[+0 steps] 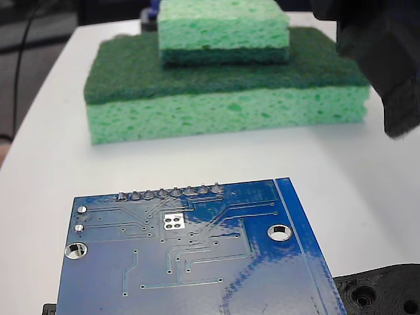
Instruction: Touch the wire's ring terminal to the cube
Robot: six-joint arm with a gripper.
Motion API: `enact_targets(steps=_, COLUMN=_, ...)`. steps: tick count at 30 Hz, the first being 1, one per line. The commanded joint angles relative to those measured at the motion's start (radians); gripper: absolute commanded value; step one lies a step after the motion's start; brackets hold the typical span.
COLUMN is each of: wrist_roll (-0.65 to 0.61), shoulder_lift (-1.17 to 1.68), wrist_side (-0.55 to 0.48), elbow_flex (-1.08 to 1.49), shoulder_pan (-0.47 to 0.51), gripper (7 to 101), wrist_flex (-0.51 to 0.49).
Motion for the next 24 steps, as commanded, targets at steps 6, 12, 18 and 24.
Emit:
enact_targets(steps=6, wrist_roll=0.005, shoulder_lift=-0.015, wrist_side=-0.018, elbow_flex=0.009, shoulder_pan=0.005, gripper=100.3, wrist_flex=-0.037)
enact_targets(steps=12, wrist_roll=0.008, shoulder_lift=-0.020, wrist_side=-0.025, elbow_flex=0.020, shoulder_pan=0.005, gripper=100.3, wrist_flex=-0.049)
enact_targets(steps=18, wrist_roll=0.009, shoulder_lift=-0.031, wrist_side=-0.026, elbow_flex=0.020, shoulder_pan=0.008, gripper=100.3, wrist_flex=-0.049)
enact_targets(steps=24, wrist_roll=0.009, shoulder_lift=-0.031, wrist_side=-0.026, elbow_flex=0.025, shoulder_pan=0.009, gripper=100.3, wrist_flex=-0.052)
